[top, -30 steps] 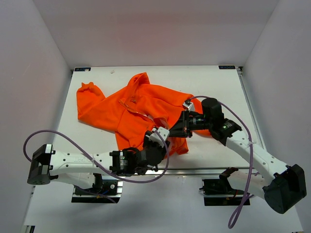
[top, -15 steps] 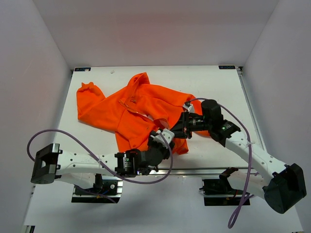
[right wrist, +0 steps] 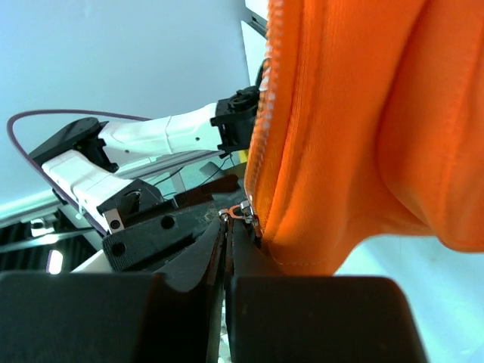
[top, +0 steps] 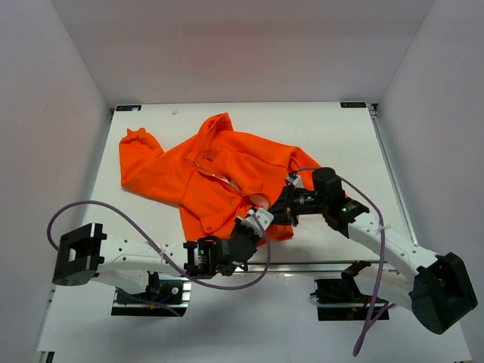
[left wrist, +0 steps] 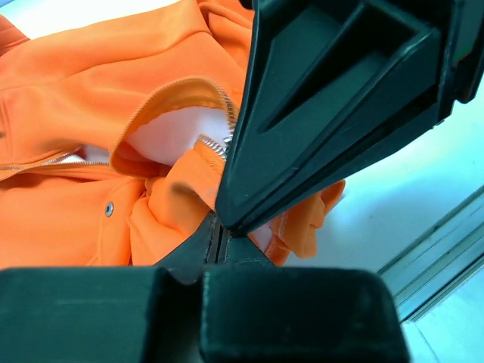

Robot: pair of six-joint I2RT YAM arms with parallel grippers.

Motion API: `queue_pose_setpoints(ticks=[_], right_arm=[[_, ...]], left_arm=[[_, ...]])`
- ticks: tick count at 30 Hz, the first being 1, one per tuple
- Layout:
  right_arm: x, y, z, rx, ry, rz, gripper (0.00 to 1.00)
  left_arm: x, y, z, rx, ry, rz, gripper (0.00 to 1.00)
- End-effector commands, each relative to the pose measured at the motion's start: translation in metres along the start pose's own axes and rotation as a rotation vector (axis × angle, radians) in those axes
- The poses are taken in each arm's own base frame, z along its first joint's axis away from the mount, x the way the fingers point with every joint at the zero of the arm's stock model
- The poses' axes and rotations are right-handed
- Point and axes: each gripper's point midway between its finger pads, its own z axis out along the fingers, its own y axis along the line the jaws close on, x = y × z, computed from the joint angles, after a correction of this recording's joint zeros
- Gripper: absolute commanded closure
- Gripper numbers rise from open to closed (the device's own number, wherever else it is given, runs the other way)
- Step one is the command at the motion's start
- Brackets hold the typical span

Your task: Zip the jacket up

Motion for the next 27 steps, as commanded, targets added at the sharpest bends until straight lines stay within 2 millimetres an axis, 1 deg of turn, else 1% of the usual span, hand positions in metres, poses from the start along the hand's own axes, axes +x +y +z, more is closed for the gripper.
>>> queue_pose_setpoints(ticks=[1,5,6,8,10,13,14,15,16,17,19,20,21,22,23,25,27], right_arm=[[0.002,0.008,-0.002,-0.047,-0.001,-0.004,1.0],[-0.004,0.008,0.002,-0.057,-0.015,0.05,1.0],[-0.006,0.013,0.002,-0.075,-0.018,0.065,1.0],[-0.012,0.013,0.005,-0.078,-0.032,0.093,1.0],[-0.017,0.017,0.006,-0.093,-0.046,0.123,1.0],[-0.026,0.013,0.009,-0.084,-0.079,0.141,1.0],[-0.032,0.008,0.011,-0.063,-0.11,0.146,1.0],[-0.037,0.008,0.012,-0.041,-0.126,0.14,1.0],[-0.04,0.002,0.013,-0.007,-0.142,0.112,1.0],[-0.044,-0.007,0.014,0.032,-0.155,0.129,1.0],[-0.046,-0.004,0.015,0.032,-0.151,0.088,1.0],[-0.052,-0.015,0.017,0.083,-0.176,0.046,1.0],[-0.054,-0.017,0.017,0.106,-0.177,0.013,1.0],[-0.057,-0.007,0.017,0.1,-0.174,-0.044,1.0],[-0.06,-0.01,0.018,0.112,-0.171,-0.122,1.0],[-0.065,-0.001,0.021,0.097,-0.176,-0.241,1.0],[-0.071,0.0,0.023,0.09,-0.176,-0.383,1.0]], left_arm=[[-0.011,-0.004,-0.005,0.047,-0.038,-0.046,1.0],[-0.002,-0.014,-0.01,0.13,-0.012,-0.021,1.0],[0.003,-0.014,-0.011,0.14,0.002,-0.008,1.0],[0.005,-0.018,-0.015,0.172,0.015,-0.018,1.0],[0.013,-0.022,-0.018,0.206,0.037,-0.019,1.0],[0.016,-0.024,-0.022,0.229,0.053,-0.036,1.0],[0.016,-0.024,-0.023,0.232,0.056,-0.037,1.0],[0.016,-0.024,-0.026,0.237,0.061,-0.045,1.0],[0.015,-0.025,-0.028,0.248,0.059,-0.049,1.0],[0.015,-0.025,-0.03,0.254,0.059,-0.051,1.0],[0.013,-0.025,-0.033,0.264,0.052,-0.064,1.0],[0.013,-0.025,-0.034,0.269,0.052,-0.067,1.0],[0.014,-0.025,-0.035,0.273,0.058,-0.068,1.0],[0.014,-0.025,-0.036,0.276,0.058,-0.074,1.0],[0.014,-0.025,-0.037,0.281,0.061,-0.079,1.0],[0.015,-0.026,-0.039,0.29,0.066,-0.087,1.0],[0.015,-0.03,-0.042,0.317,0.071,-0.107,1.0]])
